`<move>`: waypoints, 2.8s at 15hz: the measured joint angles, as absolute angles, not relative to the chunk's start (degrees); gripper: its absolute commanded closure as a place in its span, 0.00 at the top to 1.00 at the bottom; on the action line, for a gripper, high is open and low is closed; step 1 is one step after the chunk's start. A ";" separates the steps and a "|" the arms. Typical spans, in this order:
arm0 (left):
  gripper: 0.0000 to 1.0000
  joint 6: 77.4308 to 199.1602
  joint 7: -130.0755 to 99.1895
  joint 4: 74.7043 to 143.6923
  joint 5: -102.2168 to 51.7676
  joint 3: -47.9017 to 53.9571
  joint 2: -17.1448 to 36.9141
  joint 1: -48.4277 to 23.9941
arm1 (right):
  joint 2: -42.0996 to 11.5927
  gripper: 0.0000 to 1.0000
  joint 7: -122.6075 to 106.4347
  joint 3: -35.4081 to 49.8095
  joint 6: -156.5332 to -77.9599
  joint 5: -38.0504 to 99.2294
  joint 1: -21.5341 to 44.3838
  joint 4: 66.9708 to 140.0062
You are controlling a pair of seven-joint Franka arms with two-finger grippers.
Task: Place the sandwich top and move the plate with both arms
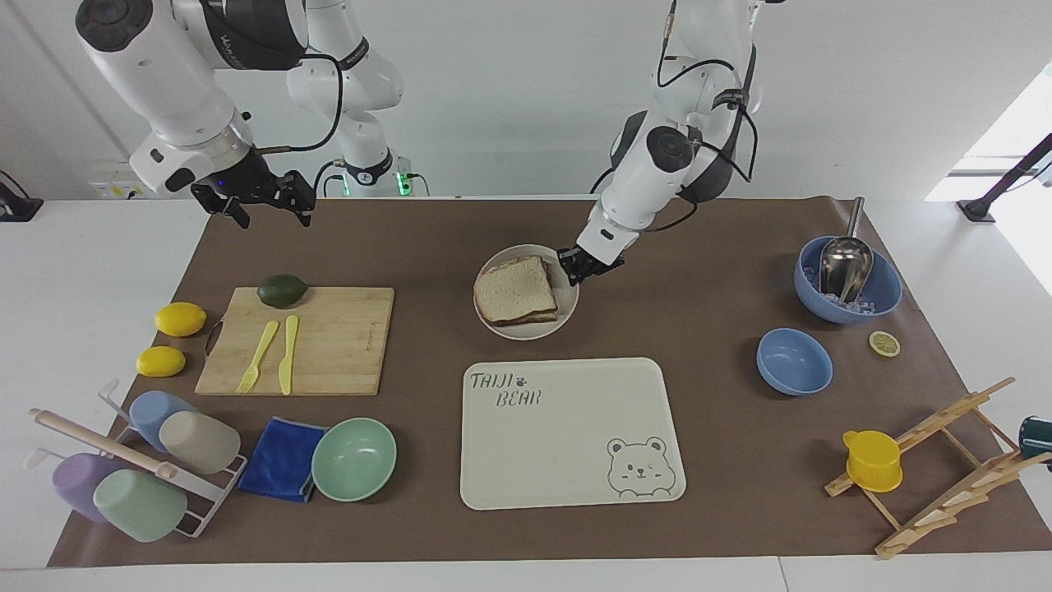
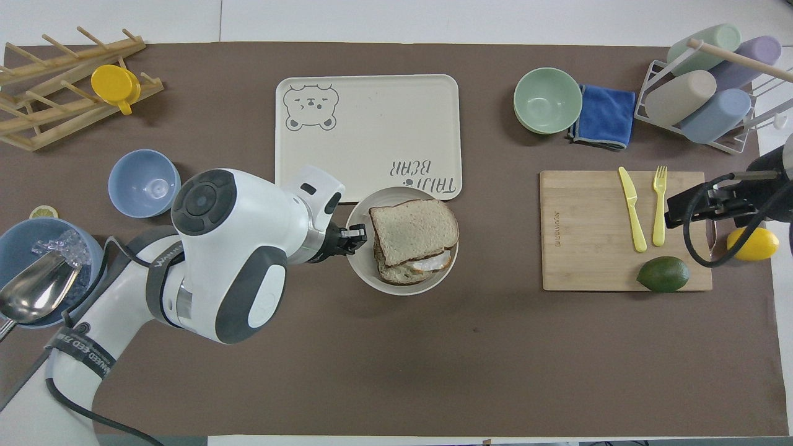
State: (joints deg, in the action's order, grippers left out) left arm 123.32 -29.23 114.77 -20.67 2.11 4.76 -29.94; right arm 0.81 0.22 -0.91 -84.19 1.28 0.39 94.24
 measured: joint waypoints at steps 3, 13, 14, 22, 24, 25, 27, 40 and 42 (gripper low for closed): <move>0.00 122.47 -28.98 110.06 -21.74 1.99 6.58 -26.51 | 0.81 1.00 0.22 -1.08 -84.22 1.28 0.40 94.24; 0.00 125.24 -28.79 92.32 -21.87 1.96 26.35 -21.03 | 0.81 1.00 0.22 -1.20 -84.22 1.28 0.40 94.24; 0.00 126.80 -28.78 91.35 -21.87 2.07 28.10 -21.03 | 0.81 1.00 0.22 -1.20 -84.22 1.28 0.40 94.24; 0.00 133.07 -24.99 90.78 -21.87 2.35 31.82 -21.35 | 0.81 1.00 0.22 -1.21 -84.22 1.28 0.40 94.24; 0.16 134.76 -24.58 91.57 -21.87 2.35 31.83 -21.35 | 0.81 1.00 0.22 -1.21 -84.22 1.28 0.40 94.24; 0.54 135.42 -23.99 92.04 -21.86 2.35 31.84 -21.35 | 0.81 1.00 0.22 -1.21 -84.22 1.28 0.40 94.24; 1.00 135.70 -22.35 92.43 -21.86 2.31 31.83 -21.34 | 0.81 1.00 0.22 -1.21 -84.22 1.28 0.40 94.24; 1.00 116.36 -19.84 91.77 -10.29 1.39 17.62 -12.27 | 0.81 1.00 0.22 -1.21 -84.22 1.28 0.40 94.24; 1.00 112.79 -19.73 91.84 -6.60 1.36 14.82 -11.60 | 0.81 1.00 0.22 -1.21 -84.22 1.28 0.40 94.24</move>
